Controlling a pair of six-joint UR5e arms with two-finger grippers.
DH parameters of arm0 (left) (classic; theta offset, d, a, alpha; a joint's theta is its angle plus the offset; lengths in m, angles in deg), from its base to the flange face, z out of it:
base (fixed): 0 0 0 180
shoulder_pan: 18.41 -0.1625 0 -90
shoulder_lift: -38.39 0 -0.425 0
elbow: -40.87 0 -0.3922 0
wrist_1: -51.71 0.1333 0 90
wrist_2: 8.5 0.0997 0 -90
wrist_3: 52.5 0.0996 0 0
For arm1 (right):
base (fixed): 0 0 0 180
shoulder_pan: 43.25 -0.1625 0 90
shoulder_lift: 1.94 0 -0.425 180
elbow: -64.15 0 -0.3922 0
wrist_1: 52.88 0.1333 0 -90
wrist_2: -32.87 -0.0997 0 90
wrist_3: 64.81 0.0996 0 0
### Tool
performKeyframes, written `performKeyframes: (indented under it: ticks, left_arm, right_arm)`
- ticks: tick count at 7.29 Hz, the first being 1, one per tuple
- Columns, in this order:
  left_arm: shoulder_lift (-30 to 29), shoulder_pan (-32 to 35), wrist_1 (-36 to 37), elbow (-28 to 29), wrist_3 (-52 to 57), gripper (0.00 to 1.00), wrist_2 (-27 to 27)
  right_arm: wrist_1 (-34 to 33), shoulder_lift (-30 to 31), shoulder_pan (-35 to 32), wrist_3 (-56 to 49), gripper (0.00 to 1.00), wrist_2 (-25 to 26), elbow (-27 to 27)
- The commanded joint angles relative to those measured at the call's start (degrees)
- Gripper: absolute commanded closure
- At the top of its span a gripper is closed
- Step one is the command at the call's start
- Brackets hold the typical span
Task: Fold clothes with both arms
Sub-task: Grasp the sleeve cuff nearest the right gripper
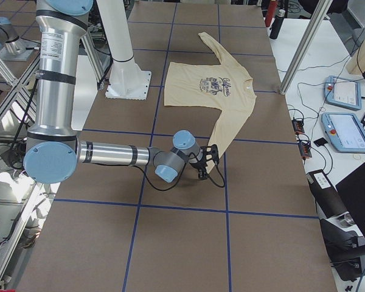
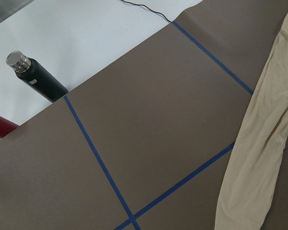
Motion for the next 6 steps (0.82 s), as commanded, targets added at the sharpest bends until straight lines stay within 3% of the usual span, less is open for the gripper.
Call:
performKeyframes:
  ticks: [1,4,6]
  left_arm:
    - [0.1,0.0,-0.5,0.0,0.1,0.0,0.0]
    - [0.2,0.0,-0.5,0.0,0.1,0.0,0.1]
    - [0.2,0.0,-0.5,0.0,0.1,0.0,0.1]
  right_arm:
    - [1.9,-2.1,0.5,0.0,0.43,0.1,-4.0]
    - [2.1,-2.1,0.6,0.7,0.56,0.0,-3.6]
    - [2.2,-1.6,0.6,0.7,0.6,-0.1,-3.3]
